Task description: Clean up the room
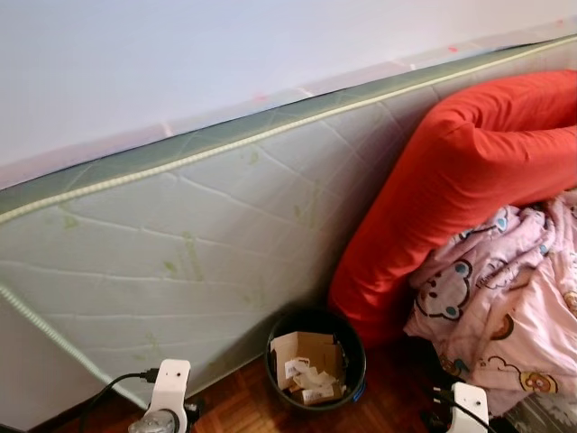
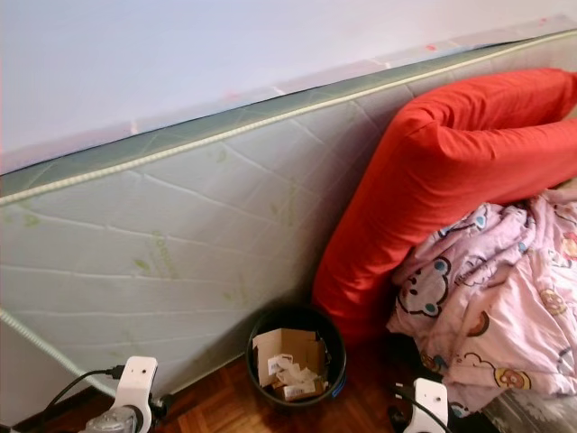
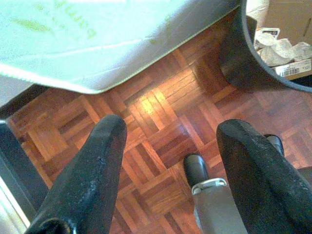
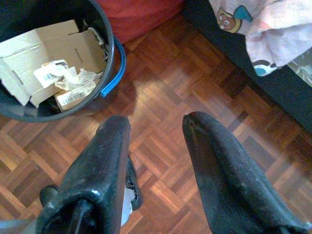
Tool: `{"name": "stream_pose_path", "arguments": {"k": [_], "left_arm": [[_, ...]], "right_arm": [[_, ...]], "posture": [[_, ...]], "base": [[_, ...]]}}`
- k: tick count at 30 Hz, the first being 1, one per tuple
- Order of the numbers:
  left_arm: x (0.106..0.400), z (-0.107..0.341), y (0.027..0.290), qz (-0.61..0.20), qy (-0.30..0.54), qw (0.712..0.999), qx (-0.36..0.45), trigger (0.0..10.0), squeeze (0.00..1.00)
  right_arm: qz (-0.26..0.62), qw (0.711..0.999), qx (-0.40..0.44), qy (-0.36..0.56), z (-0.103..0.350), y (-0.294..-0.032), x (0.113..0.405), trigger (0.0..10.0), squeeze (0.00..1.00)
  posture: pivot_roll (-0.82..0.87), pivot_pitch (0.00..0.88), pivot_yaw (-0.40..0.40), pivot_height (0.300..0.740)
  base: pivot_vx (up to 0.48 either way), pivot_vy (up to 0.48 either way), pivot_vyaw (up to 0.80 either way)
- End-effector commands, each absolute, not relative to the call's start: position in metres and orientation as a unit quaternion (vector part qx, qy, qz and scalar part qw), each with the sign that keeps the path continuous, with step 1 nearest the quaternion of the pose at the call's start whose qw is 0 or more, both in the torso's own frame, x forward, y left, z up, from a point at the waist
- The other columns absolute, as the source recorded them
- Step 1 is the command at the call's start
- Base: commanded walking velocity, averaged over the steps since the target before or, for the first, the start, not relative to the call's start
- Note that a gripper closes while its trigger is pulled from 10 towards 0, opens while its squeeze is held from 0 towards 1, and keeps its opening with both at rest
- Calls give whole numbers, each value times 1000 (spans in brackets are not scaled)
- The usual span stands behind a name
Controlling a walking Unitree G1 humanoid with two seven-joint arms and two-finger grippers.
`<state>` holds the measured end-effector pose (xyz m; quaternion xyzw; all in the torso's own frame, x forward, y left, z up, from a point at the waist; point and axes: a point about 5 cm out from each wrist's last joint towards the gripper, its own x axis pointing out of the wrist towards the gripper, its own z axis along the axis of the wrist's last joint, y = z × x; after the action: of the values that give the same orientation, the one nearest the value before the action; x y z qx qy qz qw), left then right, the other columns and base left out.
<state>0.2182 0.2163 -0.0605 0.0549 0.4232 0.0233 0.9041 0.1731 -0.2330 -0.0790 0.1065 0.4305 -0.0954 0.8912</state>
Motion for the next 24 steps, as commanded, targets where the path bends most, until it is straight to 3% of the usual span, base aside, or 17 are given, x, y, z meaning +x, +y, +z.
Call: {"name": "stream_pose_path", "arguments": {"k": [1, 8, 20, 24], "left_arm": [[215, -63, 217, 24, 429, 901, 59, 10000, 0], [216, -62, 218, 23, 427, 901, 65, 10000, 0], [216, -62, 218, 22, 428, 901, 66, 10000, 0], [216, -62, 218, 22, 428, 901, 65, 10000, 0]], "right_arm": [[-104, 891, 114, 426, -78, -235, 175, 10000, 0], [-114, 892, 120, 421, -76, -238, 177, 10000, 0], [-120, 893, 127, 415, -76, -239, 175, 10000, 0], [-120, 892, 128, 416, -76, -240, 175, 10000, 0]], "posture": [[-27, 0, -37, 740], [-30, 0, -32, 740], [-28, 0, -35, 740], [-30, 0, -36, 740]], "base": [[0, 0, -800], [0, 0, -798], [0, -346, 0], [0, -343, -781]]}}
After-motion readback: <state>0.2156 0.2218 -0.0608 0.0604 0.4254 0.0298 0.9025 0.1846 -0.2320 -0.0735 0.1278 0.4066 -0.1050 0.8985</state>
